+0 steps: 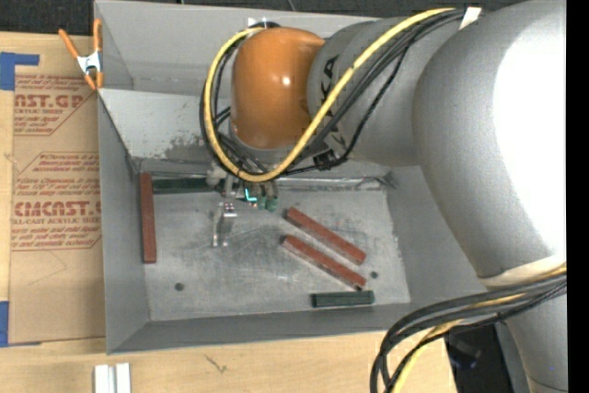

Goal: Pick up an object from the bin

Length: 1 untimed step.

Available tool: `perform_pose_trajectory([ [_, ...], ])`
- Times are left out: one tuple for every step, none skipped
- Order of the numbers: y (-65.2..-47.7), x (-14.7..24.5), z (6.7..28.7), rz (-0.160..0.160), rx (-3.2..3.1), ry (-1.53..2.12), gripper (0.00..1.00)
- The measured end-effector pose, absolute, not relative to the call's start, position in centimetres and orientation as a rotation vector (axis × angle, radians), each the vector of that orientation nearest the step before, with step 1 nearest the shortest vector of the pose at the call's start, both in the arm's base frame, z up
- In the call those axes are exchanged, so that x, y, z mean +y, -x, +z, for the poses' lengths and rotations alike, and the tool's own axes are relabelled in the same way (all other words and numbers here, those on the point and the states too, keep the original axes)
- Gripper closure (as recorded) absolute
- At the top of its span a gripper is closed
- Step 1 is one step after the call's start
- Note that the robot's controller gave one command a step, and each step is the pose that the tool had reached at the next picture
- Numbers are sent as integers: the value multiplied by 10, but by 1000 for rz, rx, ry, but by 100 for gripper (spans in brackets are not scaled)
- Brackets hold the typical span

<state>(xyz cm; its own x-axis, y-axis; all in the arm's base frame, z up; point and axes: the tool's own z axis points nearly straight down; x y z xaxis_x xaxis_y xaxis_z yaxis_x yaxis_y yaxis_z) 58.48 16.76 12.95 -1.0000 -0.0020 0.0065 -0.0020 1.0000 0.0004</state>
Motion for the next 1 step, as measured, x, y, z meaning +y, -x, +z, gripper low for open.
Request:
perform_pose_trajectory([
  [-587, 167, 134, -2, -3142, -1, 0],
])
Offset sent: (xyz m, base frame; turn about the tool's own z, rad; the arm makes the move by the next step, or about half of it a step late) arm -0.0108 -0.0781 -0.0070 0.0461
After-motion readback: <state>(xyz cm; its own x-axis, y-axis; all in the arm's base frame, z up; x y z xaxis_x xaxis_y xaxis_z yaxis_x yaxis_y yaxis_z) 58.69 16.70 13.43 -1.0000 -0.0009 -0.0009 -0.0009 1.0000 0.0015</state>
